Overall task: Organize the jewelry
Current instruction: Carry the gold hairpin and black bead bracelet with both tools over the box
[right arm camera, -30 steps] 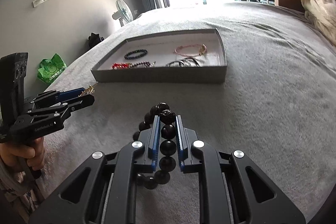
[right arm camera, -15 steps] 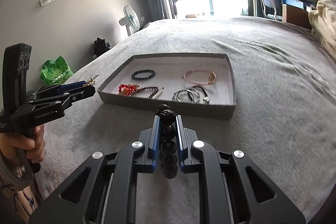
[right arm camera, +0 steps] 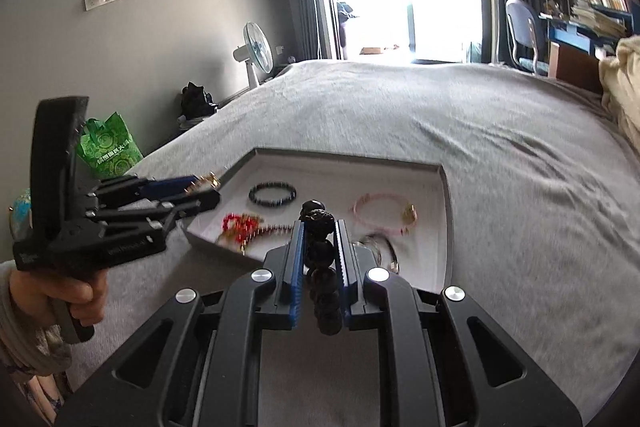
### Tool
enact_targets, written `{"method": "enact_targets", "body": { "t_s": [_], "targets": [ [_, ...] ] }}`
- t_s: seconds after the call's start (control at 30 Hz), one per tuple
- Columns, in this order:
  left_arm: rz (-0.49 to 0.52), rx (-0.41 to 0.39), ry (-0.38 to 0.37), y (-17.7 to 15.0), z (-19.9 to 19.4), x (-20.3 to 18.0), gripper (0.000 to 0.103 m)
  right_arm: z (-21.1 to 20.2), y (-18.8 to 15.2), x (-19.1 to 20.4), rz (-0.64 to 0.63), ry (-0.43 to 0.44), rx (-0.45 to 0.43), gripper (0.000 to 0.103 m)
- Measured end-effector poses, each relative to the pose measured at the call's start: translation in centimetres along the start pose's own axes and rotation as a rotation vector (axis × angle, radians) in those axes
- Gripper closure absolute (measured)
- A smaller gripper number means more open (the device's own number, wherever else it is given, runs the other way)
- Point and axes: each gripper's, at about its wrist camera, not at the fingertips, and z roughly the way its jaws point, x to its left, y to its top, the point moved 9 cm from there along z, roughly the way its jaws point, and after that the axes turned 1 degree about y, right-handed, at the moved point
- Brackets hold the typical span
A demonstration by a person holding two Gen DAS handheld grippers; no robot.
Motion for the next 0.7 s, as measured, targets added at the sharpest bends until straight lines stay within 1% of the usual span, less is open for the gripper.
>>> {"method": "enact_targets", "body": {
  "t_s": [0.17,0.43,0.57,0.7],
  "targets": [
    [0.009,0.004,0.006,0.5,1.3,0.0,0.061,1.7,1.9,0.0,-0.026,-0.002,-0.006,0.089],
    [0.0,0.02,0.018,1.2,3.7,0.7,0.061,5.1,2.7,-0.6,-0.038,-0.011,0.019,0.089],
    [0.007,0.033,0.021,1.5,5.2,0.8,0.061,7.2,2.8,-1.2,-0.026,-0.005,0.045,0.089],
    [0.008,0.063,0.019,1.7,7.1,1.0,0.061,9.7,2.7,-2.5,0.024,0.001,0.086,0.089]
  ]
}}
